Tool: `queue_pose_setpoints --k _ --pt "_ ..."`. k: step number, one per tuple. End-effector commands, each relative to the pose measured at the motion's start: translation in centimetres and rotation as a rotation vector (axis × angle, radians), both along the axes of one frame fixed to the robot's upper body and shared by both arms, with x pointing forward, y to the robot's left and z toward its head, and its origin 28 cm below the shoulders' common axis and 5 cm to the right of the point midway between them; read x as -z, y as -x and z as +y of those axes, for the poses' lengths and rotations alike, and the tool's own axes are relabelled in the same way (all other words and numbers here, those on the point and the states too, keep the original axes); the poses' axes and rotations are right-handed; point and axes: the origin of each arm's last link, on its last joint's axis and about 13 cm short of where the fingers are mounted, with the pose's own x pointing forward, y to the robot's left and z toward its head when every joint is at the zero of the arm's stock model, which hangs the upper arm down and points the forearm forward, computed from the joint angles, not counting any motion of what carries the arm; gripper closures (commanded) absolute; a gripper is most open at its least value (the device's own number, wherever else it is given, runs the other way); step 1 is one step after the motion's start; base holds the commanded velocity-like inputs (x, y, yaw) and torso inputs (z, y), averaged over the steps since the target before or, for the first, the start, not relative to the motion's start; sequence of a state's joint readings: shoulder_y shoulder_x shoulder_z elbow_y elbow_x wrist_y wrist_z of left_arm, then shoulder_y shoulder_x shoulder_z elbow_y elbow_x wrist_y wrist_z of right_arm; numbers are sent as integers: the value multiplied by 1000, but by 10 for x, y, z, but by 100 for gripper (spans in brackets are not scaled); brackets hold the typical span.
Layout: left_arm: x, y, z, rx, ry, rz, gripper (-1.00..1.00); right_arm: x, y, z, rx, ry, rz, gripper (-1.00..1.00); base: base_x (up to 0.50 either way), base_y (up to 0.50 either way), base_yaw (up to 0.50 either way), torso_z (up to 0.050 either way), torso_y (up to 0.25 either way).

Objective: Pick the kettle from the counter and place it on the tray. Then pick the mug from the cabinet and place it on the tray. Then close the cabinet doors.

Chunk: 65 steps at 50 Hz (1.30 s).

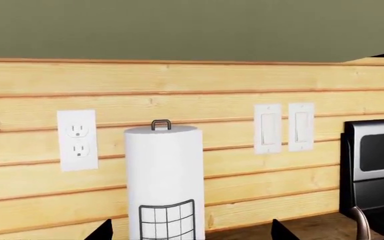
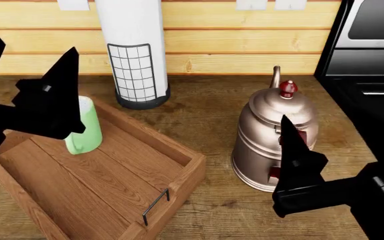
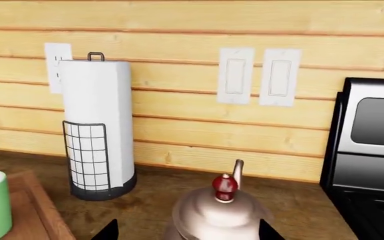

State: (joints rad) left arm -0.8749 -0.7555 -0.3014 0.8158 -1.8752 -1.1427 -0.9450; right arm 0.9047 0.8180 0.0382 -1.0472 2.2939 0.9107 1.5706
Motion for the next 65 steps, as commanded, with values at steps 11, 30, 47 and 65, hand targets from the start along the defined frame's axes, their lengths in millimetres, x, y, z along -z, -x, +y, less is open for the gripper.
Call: queue_pose_setpoints --k 11,30,47,65 --pt "2 0 2 -8 0 1 -100 13 -9 15 -25 8 35 -100 0 0 0 0 0" --pt "0 0 2 -10 0 4 -100 32 -17 27 31 5 95 -100 0 0 0 0 0" --pt "1 0 2 -11 1 7 -100 27 -15 14 93 10 68 -100 0 0 0 0 0" --pt "3 0 3 -12 4 9 -100 39 -19 26 103 -2 124 -100 0 0 0 0 0"
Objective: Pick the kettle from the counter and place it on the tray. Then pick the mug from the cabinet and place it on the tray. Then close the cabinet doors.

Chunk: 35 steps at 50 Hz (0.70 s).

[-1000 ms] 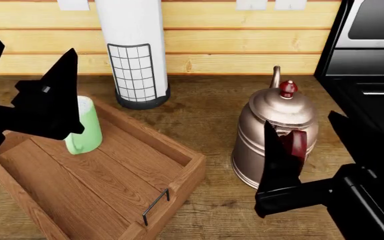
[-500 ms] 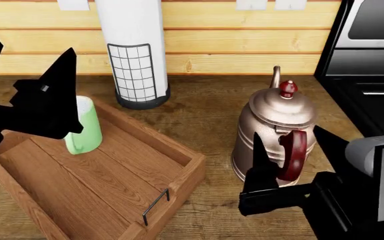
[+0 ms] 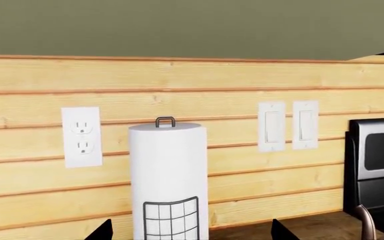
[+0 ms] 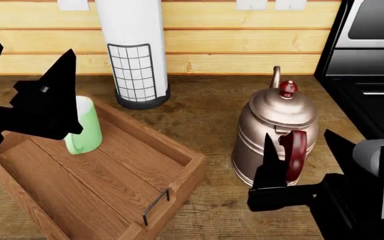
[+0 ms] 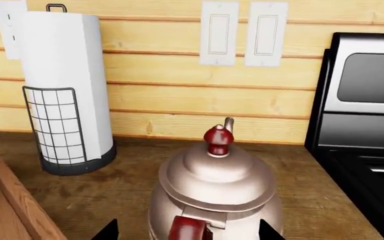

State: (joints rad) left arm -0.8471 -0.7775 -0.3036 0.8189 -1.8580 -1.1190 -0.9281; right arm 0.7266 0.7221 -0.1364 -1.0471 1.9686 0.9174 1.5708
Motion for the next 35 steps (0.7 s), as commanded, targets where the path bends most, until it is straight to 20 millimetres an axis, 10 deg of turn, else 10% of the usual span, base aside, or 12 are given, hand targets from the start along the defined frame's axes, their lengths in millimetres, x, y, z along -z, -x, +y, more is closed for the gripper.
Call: queue_pose_setpoints --k 1,35 --pt "1 0 1 -1 2 1 -100 6 -2 7 4 -4 29 -100 0 0 0 0 0" --pt "5 -1 3 -8 9 9 -100 4 -8 12 65 -27 41 -100 0 0 0 0 0"
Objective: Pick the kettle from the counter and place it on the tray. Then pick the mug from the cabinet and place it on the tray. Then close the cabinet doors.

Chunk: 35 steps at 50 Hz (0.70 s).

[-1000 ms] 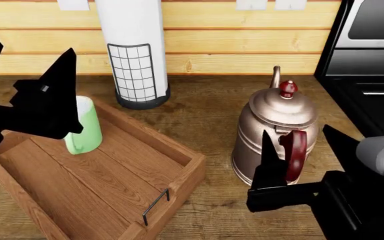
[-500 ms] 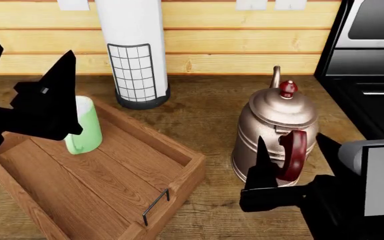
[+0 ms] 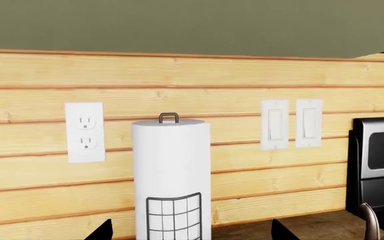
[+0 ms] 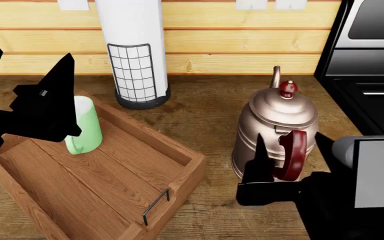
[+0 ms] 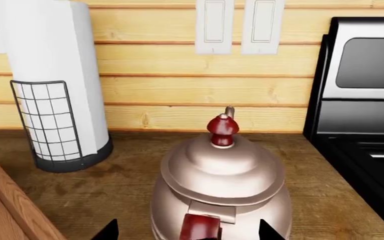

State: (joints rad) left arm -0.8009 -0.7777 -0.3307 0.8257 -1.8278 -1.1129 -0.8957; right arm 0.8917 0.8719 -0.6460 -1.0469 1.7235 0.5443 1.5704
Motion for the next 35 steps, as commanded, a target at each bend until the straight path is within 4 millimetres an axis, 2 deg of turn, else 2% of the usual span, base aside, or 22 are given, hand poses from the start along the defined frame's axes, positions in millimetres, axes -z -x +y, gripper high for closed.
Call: queue_pose_setpoints --k 1,15,16,35 --pt "0 0 0 -1 1 1 -100 1 -1 -1 33 -10 8 -100 0 0 0 0 0" --pt "0 -1 0 -1 2 3 -100 3 -9 -2 66 -23 27 -100 0 0 0 0 0" --pt "0 -1 0 0 2 3 -100 3 -9 -3 68 -24 28 100 0 0 0 0 0" --pt "1 0 2 -2 7 3 -100 5 -7 0 46 -30 18 100 0 0 0 0 0"
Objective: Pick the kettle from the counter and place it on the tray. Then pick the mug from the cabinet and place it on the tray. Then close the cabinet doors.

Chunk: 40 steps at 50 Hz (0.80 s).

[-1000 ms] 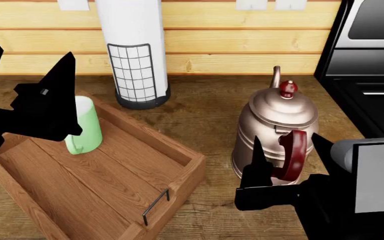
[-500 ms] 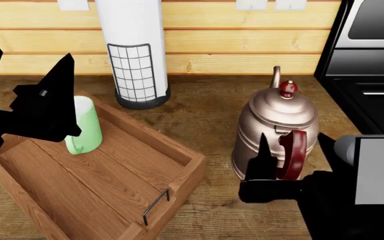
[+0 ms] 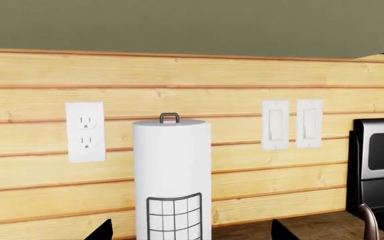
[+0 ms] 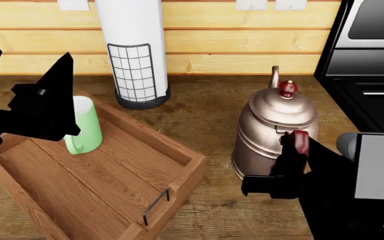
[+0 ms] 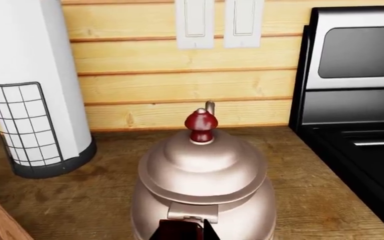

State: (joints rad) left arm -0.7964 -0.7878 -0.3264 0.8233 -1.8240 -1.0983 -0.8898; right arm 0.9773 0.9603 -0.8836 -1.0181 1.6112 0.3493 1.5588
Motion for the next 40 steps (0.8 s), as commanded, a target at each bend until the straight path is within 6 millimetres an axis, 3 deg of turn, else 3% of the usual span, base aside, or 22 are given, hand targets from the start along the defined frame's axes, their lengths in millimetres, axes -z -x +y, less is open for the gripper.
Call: queue_pose_setpoints --k 1,19,32,40 --pt "2 0 1 -3 4 3 -100 2 0 1 -12 -5 3 100 0 0 0 0 0" --pt "3 1 4 -10 13 2 -100 -26 -6 -16 87 -3 -101 100 0 0 0 0 0" --pt "2 0 4 -15 14 1 -100 -26 -15 -22 108 -7 -95 100 0 0 0 0 1" --pt "2 0 4 -17 14 0 -100 -37 -10 -21 101 -2 -127 100 0 0 0 1 1"
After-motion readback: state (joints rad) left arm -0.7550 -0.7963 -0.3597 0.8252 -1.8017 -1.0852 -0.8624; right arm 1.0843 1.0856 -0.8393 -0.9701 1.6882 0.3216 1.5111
